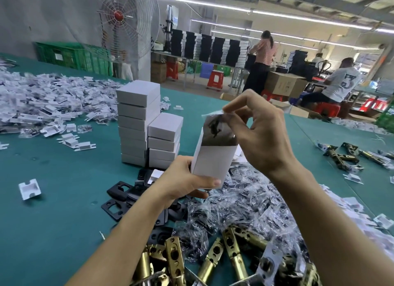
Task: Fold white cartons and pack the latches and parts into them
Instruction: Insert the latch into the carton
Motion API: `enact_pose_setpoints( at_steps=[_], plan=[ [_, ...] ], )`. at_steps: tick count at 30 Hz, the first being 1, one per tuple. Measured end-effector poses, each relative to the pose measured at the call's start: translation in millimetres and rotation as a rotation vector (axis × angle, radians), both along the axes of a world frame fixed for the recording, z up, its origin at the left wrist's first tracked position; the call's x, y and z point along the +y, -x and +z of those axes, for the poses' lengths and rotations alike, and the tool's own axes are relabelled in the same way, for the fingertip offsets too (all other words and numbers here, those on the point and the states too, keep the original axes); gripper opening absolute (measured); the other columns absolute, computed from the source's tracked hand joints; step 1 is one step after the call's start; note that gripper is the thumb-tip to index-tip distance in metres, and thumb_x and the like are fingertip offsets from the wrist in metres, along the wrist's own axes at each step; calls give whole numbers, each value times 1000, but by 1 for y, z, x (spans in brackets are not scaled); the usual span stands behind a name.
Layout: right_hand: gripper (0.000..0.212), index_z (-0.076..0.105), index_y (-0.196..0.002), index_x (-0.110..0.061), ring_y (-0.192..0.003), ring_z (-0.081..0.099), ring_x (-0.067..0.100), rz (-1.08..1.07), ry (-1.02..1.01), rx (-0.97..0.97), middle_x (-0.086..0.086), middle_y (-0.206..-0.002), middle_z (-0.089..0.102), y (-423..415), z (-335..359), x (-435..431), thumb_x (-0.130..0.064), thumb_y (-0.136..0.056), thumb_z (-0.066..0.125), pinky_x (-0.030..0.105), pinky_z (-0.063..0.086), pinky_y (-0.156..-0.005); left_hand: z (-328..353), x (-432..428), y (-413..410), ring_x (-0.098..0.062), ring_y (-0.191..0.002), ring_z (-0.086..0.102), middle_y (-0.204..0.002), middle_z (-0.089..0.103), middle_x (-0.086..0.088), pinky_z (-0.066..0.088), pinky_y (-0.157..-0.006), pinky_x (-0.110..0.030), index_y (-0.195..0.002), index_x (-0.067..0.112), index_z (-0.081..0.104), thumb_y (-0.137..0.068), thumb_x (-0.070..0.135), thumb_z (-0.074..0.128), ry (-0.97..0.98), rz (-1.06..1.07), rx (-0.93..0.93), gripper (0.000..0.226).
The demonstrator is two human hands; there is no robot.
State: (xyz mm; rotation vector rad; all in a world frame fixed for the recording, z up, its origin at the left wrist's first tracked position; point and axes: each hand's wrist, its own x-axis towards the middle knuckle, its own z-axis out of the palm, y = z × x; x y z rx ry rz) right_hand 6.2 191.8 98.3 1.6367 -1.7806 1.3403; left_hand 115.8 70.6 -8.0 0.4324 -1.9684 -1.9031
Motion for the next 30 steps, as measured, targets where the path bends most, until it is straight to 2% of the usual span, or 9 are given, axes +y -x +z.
enact_pose_setpoints(
  at_steps=[5, 9, 11, 14, 18, 22, 23, 26, 30],
  plan=[
    [11, 64, -87, -20, -83, 62, 19, -5, -97, -32, -4, -83, 66, -1, -17, 3, -13, -88, 72, 25, 41, -64, 1, 1, 1, -22, -85, 74, -89, 76, -6, 60, -65, -36, -99, 6, 75, -62, 17, 87, -15, 4, 7, 40],
    [13, 60, -84, -26, -87, 55, 13, -47, -207, 1, -20, -78, 57, 1, -16, 9, -20, -88, 72, 35, 42, -76, -2, -1, 0, -19, -83, 74, -88, 76, -5, 60, -64, -36, -96, 7, 76, -70, 9, 88, -18, 14, 6, 29],
    [9, 61, -85, -27, -87, 43, 11, -135, -329, 90, -21, -77, 56, 6, -13, 11, -31, -90, 68, 38, 34, -82, -2, -1, 0, -17, -81, 74, -86, 76, -3, 59, -63, -34, -94, 8, 76, -74, 7, 87, -14, 17, 12, 22],
    [18, 61, -80, -30, -89, 37, 12, -215, -474, 166, -18, -83, 56, 12, -5, 15, -45, -90, 62, 36, 25, -80, -2, -1, 0, -17, -81, 74, -87, 76, -3, 59, -63, -34, -95, 8, 76, -74, 7, 87, -22, 16, 22, 24],
    [3, 67, -90, -26, -80, 48, 6, -78, -436, 136, -20, -81, 60, 15, -1, 18, -24, -91, 69, 27, 33, -73, -2, -1, 0, -19, -82, 74, -88, 76, -4, 60, -66, -37, -97, 6, 75, -74, 6, 86, -16, 14, 19, 26],
    [23, 71, -111, -29, -76, 58, -10, 10, -467, 82, -20, -86, 67, 13, 2, 16, -16, -92, 68, 9, 38, -65, -1, -1, 0, -22, -84, 74, -89, 76, -5, 61, -67, -39, -97, 7, 76, -73, 7, 87, -18, 1, 26, 27],
    [24, 73, -111, -29, -81, 61, -9, 19, -491, 86, -19, -90, 70, 11, 3, 15, -14, -93, 67, 11, 42, -70, -2, -2, 0, -23, -85, 74, -89, 76, -5, 61, -68, -39, -96, 7, 76, -72, 7, 87, -17, 2, 26, 26],
    [30, 78, -100, -29, -95, 66, 3, 2, -554, 131, -15, -99, 75, 10, 7, 13, -5, -90, 62, 31, 53, -85, -3, -1, 1, -24, -84, 72, -88, 76, -6, 60, -66, -38, -91, 11, 78, -66, 12, 89, -11, 10, 27, 27],
    [31, 78, -94, -31, -92, 56, 18, -130, -479, 207, -6, -93, 73, 12, 10, 17, -6, -88, 62, 41, 50, -78, -2, -1, 2, -20, -81, 73, -87, 76, -4, 61, -65, -37, -91, 12, 78, -69, 13, 90, -13, 14, 37, 25]
  ],
)
